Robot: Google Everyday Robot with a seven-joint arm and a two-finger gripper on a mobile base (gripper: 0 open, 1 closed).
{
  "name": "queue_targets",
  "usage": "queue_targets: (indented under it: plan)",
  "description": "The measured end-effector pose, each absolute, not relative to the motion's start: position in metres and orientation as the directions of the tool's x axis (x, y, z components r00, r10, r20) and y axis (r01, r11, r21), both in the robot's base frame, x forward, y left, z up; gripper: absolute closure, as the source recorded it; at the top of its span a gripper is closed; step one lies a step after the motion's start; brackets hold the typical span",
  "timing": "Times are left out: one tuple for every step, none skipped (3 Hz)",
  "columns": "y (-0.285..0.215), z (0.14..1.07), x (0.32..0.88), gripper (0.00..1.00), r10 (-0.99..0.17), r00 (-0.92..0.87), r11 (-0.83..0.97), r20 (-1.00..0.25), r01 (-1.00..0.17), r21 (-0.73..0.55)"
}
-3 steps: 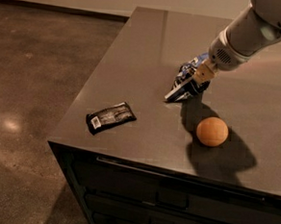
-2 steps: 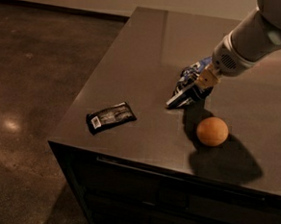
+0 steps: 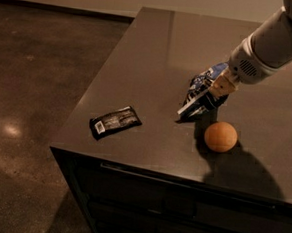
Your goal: Move blue chip bag near orange
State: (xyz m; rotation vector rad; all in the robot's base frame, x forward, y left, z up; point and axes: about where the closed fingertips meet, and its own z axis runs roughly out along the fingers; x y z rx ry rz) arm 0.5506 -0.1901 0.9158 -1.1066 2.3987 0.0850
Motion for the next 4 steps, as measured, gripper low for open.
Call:
queue_targets:
  plan:
    - [-0.1954, 0.9231, 0.5448, 0.28, -0.695, -0.549, 0.671, -0.464, -0.727, -0.144]
    - [-0.2015, 0.9279, 0.5403, 0.05, -0.688, -0.554, 0.677, -0.47, -0.722, -0.14]
    - [-0.203, 0.9291, 0.5399, 0.0, -0.676, -0.556, 0.686, -0.484, -0.715, -0.137]
    - [-0.2031, 0.9292, 0.5399, 0.0, -0.676, -0.556, 0.686, -0.485, -0.714, -0.137]
